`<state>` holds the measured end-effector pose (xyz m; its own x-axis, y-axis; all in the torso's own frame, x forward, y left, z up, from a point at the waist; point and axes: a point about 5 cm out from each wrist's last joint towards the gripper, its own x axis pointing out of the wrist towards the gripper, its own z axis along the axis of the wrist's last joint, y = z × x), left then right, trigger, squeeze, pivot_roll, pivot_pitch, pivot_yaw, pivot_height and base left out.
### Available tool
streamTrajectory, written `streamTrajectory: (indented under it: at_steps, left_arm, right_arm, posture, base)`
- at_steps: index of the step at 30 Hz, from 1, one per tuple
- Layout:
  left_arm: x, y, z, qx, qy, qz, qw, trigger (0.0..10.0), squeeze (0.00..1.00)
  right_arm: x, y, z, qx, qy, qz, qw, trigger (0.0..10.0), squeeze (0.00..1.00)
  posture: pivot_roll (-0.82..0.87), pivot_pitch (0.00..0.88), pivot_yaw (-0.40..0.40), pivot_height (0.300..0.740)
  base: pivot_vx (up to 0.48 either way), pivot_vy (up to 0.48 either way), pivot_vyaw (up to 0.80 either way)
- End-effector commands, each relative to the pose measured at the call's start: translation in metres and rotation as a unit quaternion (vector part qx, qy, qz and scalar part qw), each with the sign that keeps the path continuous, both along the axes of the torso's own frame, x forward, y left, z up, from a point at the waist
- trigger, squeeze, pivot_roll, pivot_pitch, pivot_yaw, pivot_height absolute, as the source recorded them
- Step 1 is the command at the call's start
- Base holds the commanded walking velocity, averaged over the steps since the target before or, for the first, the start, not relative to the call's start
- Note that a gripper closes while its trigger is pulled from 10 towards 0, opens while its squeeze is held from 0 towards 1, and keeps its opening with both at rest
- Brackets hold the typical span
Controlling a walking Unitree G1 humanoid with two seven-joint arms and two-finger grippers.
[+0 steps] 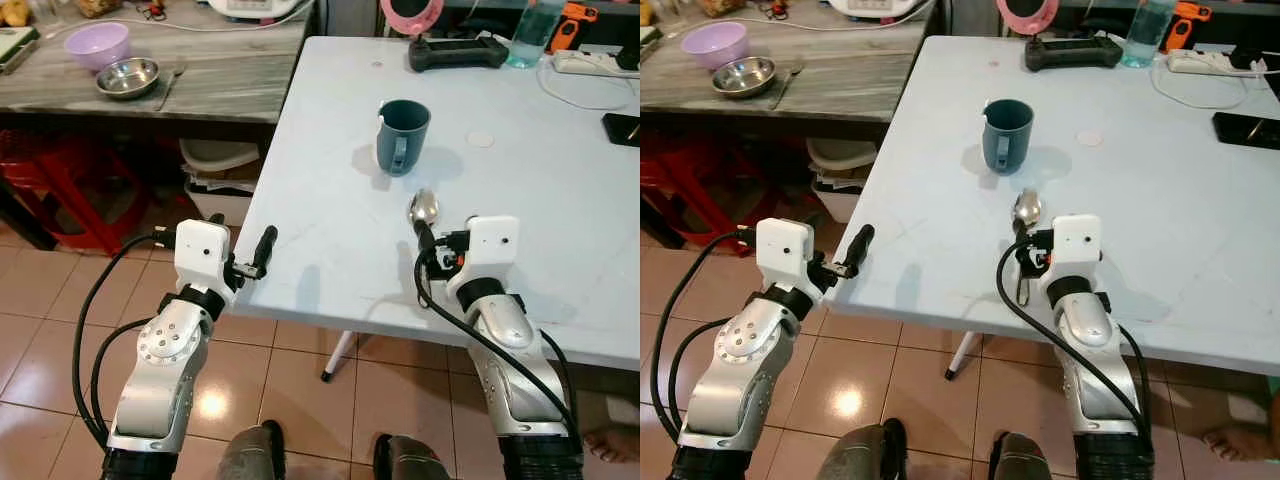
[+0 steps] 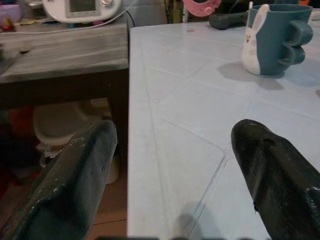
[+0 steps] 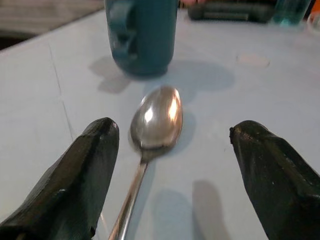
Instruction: Setting the table
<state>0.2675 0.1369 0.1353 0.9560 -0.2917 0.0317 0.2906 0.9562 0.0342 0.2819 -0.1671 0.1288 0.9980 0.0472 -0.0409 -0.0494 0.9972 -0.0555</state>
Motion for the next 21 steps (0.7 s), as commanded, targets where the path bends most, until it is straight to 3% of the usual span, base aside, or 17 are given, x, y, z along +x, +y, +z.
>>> streamTrajectory:
  at_steps: [1, 11, 21]
  left_arm:
    - [-0.002, 0.001, 0.001, 0.003, 0.000, -0.007, 1.000, 10.0, 0.00]
    - [-0.001, -0.001, 0.002, 0.004, 0.001, -0.015, 1.000, 10.0, 0.00]
    - [-0.002, 0.001, 0.003, 0.004, 0.002, -0.019, 1.000, 10.0, 0.00]
  right_arm:
    - [0.000, 0.005, -0.001, 0.010, 0.007, 0.005, 1.000, 10.0, 0.00]
    - [0.012, 0.025, 0.000, 0.019, 0.038, 0.023, 0.999, 10.0, 0.00]
    - [0.002, 0.041, -0.003, 0.032, 0.090, 0.042, 0.995, 10.0, 0.00]
  posture:
    - [-0.03, 0.149, 0.061, 0.740]
    - [-0.03, 0.170, 0.064, 0.740]
    - [-0.02, 0.180, 0.059, 0.740]
  base:
    - [0.000, 0.000, 0.00]
    - [0.000, 0.000, 0.00]
    - [0.000, 0.000, 0.00]
